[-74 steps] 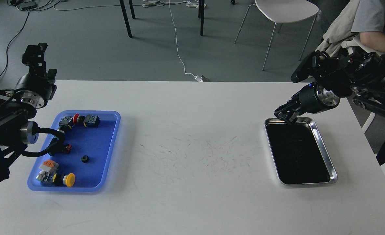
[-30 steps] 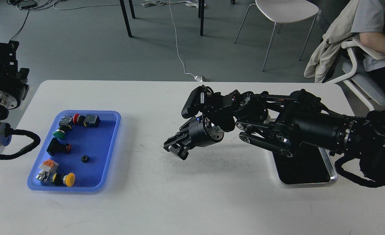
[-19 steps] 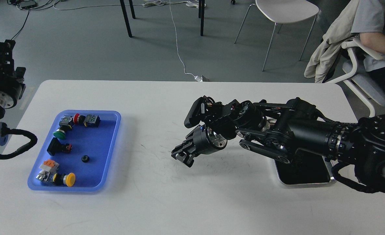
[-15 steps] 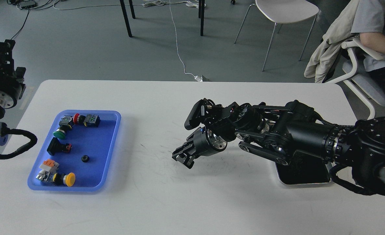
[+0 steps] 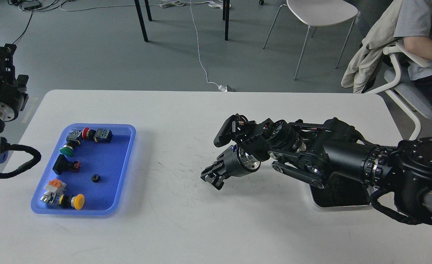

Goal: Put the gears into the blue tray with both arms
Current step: 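Lower the right gripper to the table and release the black part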

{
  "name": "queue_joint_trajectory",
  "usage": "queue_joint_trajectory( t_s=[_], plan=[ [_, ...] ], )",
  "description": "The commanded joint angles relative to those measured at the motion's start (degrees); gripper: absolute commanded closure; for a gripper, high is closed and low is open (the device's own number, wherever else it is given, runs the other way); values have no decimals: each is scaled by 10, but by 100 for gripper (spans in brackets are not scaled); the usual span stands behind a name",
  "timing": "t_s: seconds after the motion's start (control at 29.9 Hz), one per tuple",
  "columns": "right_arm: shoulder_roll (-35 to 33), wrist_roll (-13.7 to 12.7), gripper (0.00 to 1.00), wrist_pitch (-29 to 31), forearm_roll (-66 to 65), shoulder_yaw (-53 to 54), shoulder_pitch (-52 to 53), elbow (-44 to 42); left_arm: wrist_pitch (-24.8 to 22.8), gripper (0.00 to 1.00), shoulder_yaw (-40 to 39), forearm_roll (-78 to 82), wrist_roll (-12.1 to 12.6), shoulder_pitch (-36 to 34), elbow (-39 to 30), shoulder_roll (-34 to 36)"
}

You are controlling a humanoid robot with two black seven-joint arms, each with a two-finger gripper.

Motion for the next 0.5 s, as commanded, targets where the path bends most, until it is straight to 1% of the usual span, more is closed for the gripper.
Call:
queue_joint_trajectory(
  t_s=[0.0,0.17,0.33,0.47],
  plan=[
    [0,0,99,-1,0,1,-4,-11,0,3,0,0,0,1,0,0],
    [0,0,99,-11,1,1,-9,-38,0,3,0,0,0,1,0,1],
    [0,1,99,-29,4,8,-7,-34,0,3,0,0,0,3,0,5],
    [0,1,99,-32,4,8,-7,-35,-3,3,0,0,0,4,0,14]
  ],
)
